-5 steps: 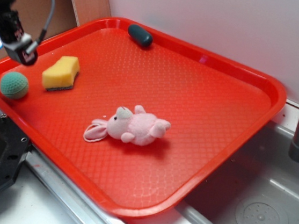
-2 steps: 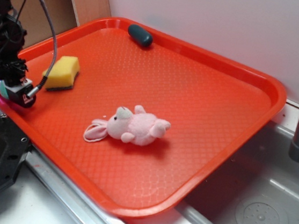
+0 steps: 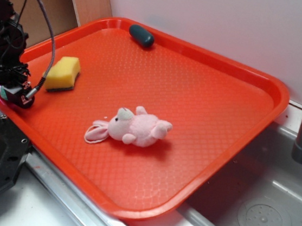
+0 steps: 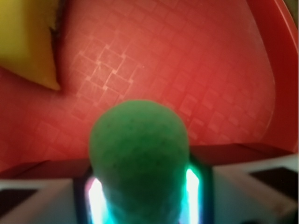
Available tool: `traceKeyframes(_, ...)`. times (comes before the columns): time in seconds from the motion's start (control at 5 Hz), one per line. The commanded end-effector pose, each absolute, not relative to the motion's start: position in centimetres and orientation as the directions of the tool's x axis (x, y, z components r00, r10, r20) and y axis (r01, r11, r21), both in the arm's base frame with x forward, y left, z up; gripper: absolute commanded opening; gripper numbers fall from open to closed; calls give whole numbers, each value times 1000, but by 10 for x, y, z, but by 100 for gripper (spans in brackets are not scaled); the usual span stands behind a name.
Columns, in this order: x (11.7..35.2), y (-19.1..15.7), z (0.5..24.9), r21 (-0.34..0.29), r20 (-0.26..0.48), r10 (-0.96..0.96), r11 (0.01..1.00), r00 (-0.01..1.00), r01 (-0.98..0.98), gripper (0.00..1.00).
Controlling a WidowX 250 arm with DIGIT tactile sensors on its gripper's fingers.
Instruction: Grab the green ball.
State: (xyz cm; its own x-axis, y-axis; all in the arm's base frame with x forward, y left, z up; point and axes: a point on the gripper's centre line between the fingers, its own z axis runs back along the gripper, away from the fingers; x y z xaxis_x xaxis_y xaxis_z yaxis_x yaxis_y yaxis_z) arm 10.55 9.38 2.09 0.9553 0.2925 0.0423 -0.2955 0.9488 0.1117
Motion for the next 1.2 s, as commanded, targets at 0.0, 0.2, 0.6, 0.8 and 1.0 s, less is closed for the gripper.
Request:
traceKeyframes(0.0, 115, 85, 60, 130, 68, 265, 953, 962, -272, 0)
traceKeyframes(0.2, 119, 67, 86, 136, 105, 254, 954, 962, -267, 0)
traceKeyframes(0.6, 141, 21, 139, 43, 136, 269, 960, 953, -277, 0)
traceKeyframes(0.8, 149, 4, 159, -2, 139, 250, 968, 958, -252, 0)
traceKeyframes(1.0, 150, -12, 187, -8, 186, 230, 973, 955, -232, 0)
